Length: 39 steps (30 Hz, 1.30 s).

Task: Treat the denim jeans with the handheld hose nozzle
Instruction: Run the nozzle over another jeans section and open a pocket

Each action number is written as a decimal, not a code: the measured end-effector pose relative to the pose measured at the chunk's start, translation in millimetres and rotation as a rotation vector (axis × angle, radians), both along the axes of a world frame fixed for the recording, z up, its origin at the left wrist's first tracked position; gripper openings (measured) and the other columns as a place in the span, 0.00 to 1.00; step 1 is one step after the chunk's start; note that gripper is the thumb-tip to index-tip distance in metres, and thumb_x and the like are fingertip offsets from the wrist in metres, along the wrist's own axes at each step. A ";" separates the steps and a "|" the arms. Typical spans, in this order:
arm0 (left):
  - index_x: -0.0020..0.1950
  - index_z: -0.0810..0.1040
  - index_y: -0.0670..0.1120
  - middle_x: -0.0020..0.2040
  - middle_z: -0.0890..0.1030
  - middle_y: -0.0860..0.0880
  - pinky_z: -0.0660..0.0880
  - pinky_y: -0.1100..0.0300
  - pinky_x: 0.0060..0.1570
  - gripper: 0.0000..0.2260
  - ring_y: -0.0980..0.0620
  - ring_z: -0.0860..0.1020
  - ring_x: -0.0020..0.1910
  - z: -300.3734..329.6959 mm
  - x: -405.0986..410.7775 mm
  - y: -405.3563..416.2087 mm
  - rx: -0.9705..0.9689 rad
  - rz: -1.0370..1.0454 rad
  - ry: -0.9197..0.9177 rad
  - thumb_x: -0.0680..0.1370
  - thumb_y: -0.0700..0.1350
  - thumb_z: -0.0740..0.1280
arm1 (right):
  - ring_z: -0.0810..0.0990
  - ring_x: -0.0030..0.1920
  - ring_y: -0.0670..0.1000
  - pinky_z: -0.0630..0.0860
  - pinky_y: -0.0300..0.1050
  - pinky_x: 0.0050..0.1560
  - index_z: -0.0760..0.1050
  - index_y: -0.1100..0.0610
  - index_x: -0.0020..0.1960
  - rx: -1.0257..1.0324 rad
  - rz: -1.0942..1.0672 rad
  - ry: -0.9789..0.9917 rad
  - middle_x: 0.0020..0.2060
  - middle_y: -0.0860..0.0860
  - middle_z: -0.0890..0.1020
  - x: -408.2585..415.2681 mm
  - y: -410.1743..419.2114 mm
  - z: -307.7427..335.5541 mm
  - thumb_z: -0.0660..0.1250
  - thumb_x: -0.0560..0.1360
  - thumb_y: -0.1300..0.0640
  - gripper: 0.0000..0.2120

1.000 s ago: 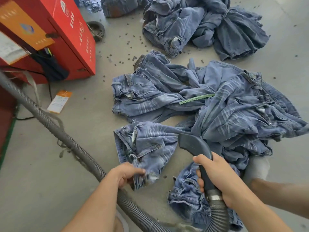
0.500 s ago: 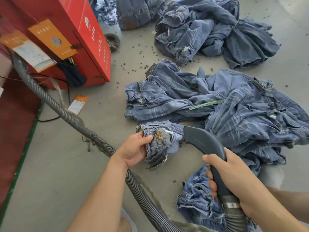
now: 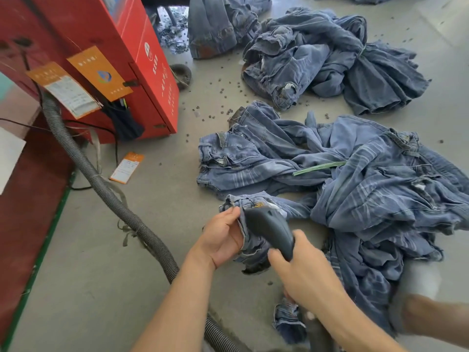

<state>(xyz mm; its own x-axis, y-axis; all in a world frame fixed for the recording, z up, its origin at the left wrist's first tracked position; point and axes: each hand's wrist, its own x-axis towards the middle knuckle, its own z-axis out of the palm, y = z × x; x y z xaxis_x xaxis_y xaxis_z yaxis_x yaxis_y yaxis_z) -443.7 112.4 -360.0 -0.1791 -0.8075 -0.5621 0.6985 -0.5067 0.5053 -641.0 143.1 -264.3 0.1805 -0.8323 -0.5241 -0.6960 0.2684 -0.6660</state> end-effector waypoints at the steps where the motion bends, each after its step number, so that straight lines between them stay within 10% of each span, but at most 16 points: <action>1: 0.67 0.78 0.36 0.65 0.81 0.34 0.79 0.42 0.61 0.18 0.38 0.81 0.63 -1.7 2.5 2.8 0.008 0.003 -0.006 0.87 0.43 0.55 | 0.83 0.35 0.56 0.76 0.49 0.35 0.66 0.49 0.51 -0.036 -0.026 -0.001 0.38 0.52 0.82 3.5 -7.5 -2.7 0.65 0.80 0.45 0.10; 11: 0.75 0.70 0.33 0.74 0.73 0.33 0.60 0.39 0.79 0.24 0.36 0.69 0.76 -1.3 -3.5 5.6 0.091 0.026 0.076 0.87 0.48 0.54 | 0.78 0.34 0.48 0.67 0.42 0.28 0.62 0.45 0.48 -0.046 0.115 0.122 0.37 0.47 0.80 5.8 6.2 -15.8 0.64 0.79 0.41 0.13; 22: 0.72 0.76 0.37 0.70 0.77 0.34 0.66 0.38 0.75 0.26 0.34 0.75 0.71 -18.4 23.9 21.6 0.255 0.118 0.107 0.84 0.56 0.60 | 0.75 0.22 0.58 0.74 0.50 0.26 0.69 0.55 0.51 0.159 -0.392 -0.271 0.26 0.60 0.77 -50.9 -14.2 -41.3 0.66 0.78 0.54 0.07; 29: 0.64 0.82 0.38 0.59 0.84 0.35 0.83 0.45 0.50 0.15 0.39 0.86 0.50 -36.6 10.2 12.0 0.397 0.052 -0.130 0.80 0.44 0.71 | 0.73 0.24 0.57 0.74 0.50 0.27 0.71 0.62 0.54 0.513 -0.394 -0.339 0.28 0.60 0.76 -38.6 2.9 -87.2 0.66 0.78 0.59 0.09; 36: 0.60 0.83 0.41 0.53 0.86 0.37 0.85 0.47 0.41 0.09 0.40 0.87 0.46 -47.8 14.1 19.8 0.269 0.103 -0.308 0.79 0.37 0.71 | 0.71 0.23 0.54 0.73 0.47 0.26 0.69 0.60 0.49 0.398 -0.619 -0.382 0.27 0.58 0.73 2.7 -53.6 -110.0 0.65 0.80 0.59 0.06; 39: 0.65 0.81 0.40 0.56 0.86 0.40 0.83 0.48 0.52 0.14 0.42 0.86 0.55 -51.3 16.9 25.5 0.168 0.076 -0.441 0.79 0.38 0.72 | 0.71 0.22 0.54 0.73 0.47 0.25 0.67 0.58 0.51 0.269 -0.771 -0.398 0.31 0.59 0.72 -9.8 -59.2 -100.7 0.66 0.80 0.59 0.07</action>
